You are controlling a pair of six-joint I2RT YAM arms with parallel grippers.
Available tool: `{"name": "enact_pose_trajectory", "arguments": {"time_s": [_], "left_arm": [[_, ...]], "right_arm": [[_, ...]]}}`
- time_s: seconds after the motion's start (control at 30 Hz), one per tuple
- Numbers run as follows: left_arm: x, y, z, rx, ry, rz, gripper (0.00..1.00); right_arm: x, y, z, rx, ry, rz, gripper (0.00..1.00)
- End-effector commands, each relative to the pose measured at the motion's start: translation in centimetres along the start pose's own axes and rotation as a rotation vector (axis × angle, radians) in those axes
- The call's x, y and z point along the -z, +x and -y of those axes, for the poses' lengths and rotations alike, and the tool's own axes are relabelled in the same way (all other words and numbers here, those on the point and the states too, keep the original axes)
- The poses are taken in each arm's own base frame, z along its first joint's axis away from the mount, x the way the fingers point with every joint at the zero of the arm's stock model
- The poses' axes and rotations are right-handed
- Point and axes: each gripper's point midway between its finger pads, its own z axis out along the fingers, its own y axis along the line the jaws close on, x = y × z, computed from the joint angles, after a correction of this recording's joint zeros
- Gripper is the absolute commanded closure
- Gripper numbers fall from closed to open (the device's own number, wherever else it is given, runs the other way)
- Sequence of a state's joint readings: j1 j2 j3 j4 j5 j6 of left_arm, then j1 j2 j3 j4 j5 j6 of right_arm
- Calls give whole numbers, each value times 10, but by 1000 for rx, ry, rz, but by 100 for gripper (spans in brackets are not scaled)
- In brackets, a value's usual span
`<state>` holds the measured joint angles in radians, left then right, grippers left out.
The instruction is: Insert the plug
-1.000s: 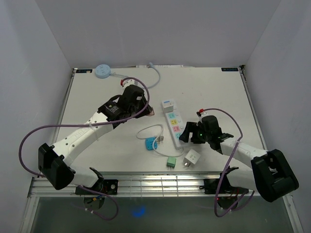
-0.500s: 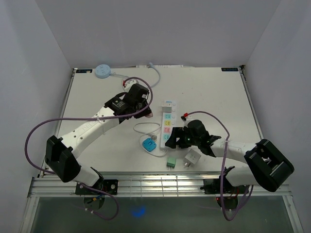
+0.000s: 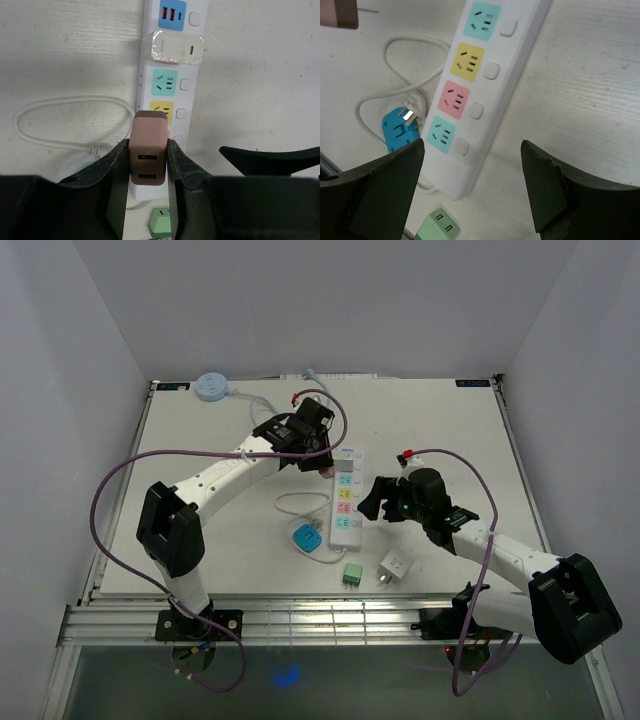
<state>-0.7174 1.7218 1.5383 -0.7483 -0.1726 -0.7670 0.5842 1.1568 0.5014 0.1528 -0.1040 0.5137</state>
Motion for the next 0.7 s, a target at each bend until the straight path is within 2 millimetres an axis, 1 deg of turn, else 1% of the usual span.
{"name": "enact_pose_trajectory", "arguments": {"time_s": [0.0,0.07,0.1,0.13,0.2,0.23,0.37,0.4,0.43,0.47,0.5,0.53,0.67], "left_arm": [[4,-8,19,-95,74,-9,100],[-3,-2,24,-132,92,-49,100],[-10,0,25,-144,85,-74,100],[-13,1,24,-155,75,-80,100],[-17,-2,28,-167,69,-75,100],[-23,1,28,-180,63,-87,100],[-31,0,36,-247,56,-93,100],[-32,3,33,-258,42,-114,100],[-35,0,37,-263,39,-115,100],[-36,-1,36,-267,29,-121,100],[-35,0,31,-274,0,-131,100],[-34,-4,32,-276,-6,-123,100],[-31,-3,35,-285,10,-133,100]], "right_arm": [[5,-15,12,8,19,24,17],[7,-21,22,-7,35,39,18],[8,-23,25,-6,40,44,18],[8,-28,29,-13,48,54,18],[8,-30,33,-11,45,58,18],[8,-32,38,-19,54,64,18],[6,-31,46,-30,43,51,19],[6,-31,48,-32,45,52,20],[7,-31,51,-28,48,53,20],[7,-32,52,-26,45,53,20],[7,-33,53,-23,47,56,20],[7,-34,55,-21,49,58,20],[10,-35,62,11,67,67,20]]}}
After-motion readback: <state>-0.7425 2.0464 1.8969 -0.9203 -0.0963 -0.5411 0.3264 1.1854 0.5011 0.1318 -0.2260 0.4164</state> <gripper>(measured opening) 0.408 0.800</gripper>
